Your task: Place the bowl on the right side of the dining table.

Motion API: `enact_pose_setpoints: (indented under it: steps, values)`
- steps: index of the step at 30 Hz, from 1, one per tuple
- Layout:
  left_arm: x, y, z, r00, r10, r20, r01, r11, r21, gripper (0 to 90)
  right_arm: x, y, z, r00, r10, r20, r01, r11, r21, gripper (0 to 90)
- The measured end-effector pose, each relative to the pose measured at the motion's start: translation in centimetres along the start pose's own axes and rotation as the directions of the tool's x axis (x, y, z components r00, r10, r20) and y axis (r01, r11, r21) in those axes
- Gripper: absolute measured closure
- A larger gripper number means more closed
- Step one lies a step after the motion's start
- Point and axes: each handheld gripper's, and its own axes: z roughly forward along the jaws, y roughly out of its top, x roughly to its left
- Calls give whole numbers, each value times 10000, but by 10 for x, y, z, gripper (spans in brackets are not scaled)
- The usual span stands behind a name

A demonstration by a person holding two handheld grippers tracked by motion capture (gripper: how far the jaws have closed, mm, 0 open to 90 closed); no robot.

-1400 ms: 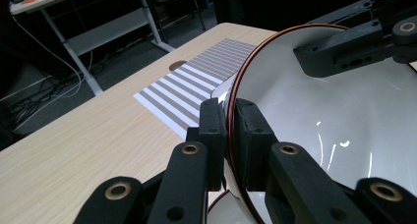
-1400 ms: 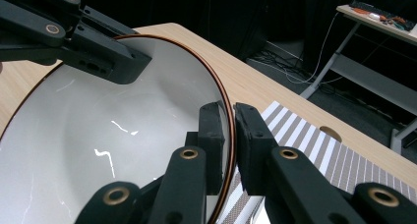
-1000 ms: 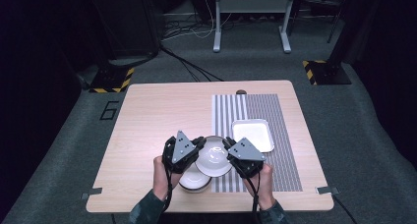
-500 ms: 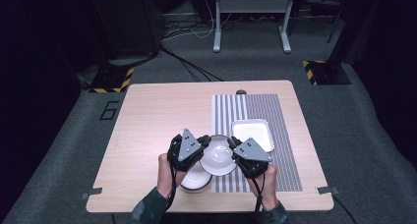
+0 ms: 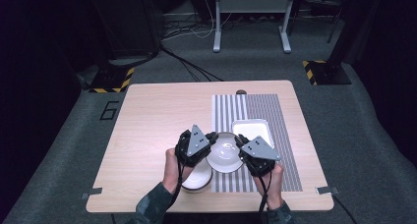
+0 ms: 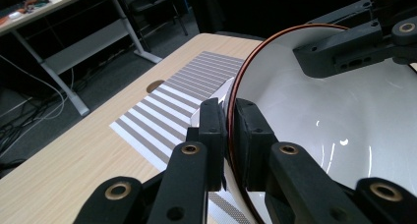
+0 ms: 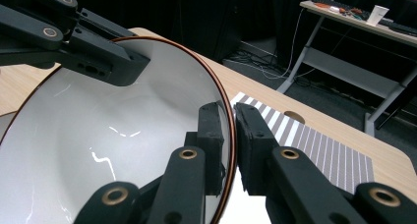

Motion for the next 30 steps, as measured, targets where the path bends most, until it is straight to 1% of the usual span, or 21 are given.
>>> enact_pose_setpoints:
  steps: [1,6,9,13,14,18,21,22,24,29,30]
  values:
    - [0,1,1,10000,-40,12,40,10000,33,826,-1,-1,0,10000,-13,12,13,10000,0,816]
    - [1,3,7,10000,11,82,-12,9999,109,826,-5,-2,2,10000,74,51,-74,10000,60,816]
    - [2,4,10,9999,113,80,-114,9998,146,826,-7,-3,4,9999,103,74,-104,9999,72,816]
    - [3,4,15,9999,54,119,-56,9999,125,826,-10,-3,7,9999,90,83,-91,9998,153,817]
    - [3,4,16,9999,42,126,-43,9999,116,826,-11,-3,8,10000,5,90,-7,9999,155,817]
    - [5,5,20,9998,117,178,-120,9998,161,826,-14,-5,10,9999,95,128,-98,9998,183,818]
    - [6,6,24,9997,-6,247,3,9999,131,824,-17,-6,12,9998,158,99,-160,9997,202,818]
    - [7,6,25,9997,47,251,-51,9999,164,824,-18,-6,13,9998,184,105,-186,9996,203,817]
    - [8,7,27,9996,33,272,-37,9999,163,824,-19,-7,14,9997,177,155,-181,9996,209,818]
    - [9,8,33,9995,138,281,-145,9995,265,825,-22,-7,17,9995,206,231,-211,9995,242,817]
    - [9,9,35,9994,82,330,-91,9996,270,825,-22,-7,17,9995,204,248,-211,9994,259,817]
